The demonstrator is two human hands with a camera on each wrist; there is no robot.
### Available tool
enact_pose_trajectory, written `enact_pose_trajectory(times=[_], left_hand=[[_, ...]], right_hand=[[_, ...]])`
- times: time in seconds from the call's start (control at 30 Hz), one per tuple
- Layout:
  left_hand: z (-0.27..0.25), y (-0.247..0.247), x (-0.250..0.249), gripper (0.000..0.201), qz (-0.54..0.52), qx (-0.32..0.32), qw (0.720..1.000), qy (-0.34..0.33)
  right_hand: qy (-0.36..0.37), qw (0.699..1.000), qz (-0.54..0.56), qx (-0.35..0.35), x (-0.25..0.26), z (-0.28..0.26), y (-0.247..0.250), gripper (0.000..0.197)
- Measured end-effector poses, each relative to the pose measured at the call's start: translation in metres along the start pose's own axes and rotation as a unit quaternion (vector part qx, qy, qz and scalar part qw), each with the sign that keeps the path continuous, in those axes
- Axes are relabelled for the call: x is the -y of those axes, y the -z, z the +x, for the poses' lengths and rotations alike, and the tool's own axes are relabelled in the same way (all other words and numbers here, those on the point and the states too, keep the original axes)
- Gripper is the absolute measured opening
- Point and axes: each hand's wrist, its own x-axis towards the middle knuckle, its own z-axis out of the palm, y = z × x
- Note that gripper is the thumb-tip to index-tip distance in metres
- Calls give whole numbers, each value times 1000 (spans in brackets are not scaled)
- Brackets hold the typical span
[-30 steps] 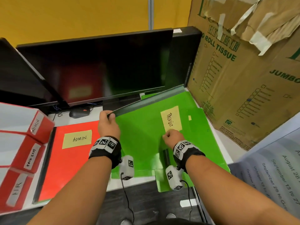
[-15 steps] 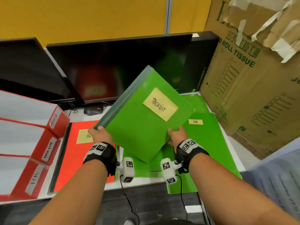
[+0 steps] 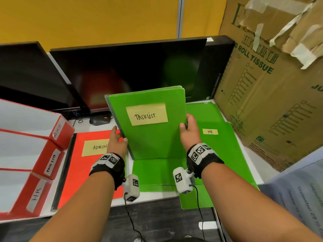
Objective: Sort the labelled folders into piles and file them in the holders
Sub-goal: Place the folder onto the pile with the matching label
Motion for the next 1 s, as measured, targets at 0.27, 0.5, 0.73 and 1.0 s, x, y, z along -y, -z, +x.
enact_pose_trajectory(times=[0.27,0.5,0.73,1.0], left_hand=[[-4,-3,2,14,70,-23,997,-23],[-2,-4,8,27,140,22,990,26],[4,15,17,24,197,15,980,39],[10,84,50,39,190,-33,974,117]], right_hand=[[-113,993,3,43,-19,-7,1,51],[-150,982,-87,75,-23,-7,-1,55],[-113,972,-190,76,-12,-12,-14,35],[-91,959,-195,183,-7,-36,-94,59]])
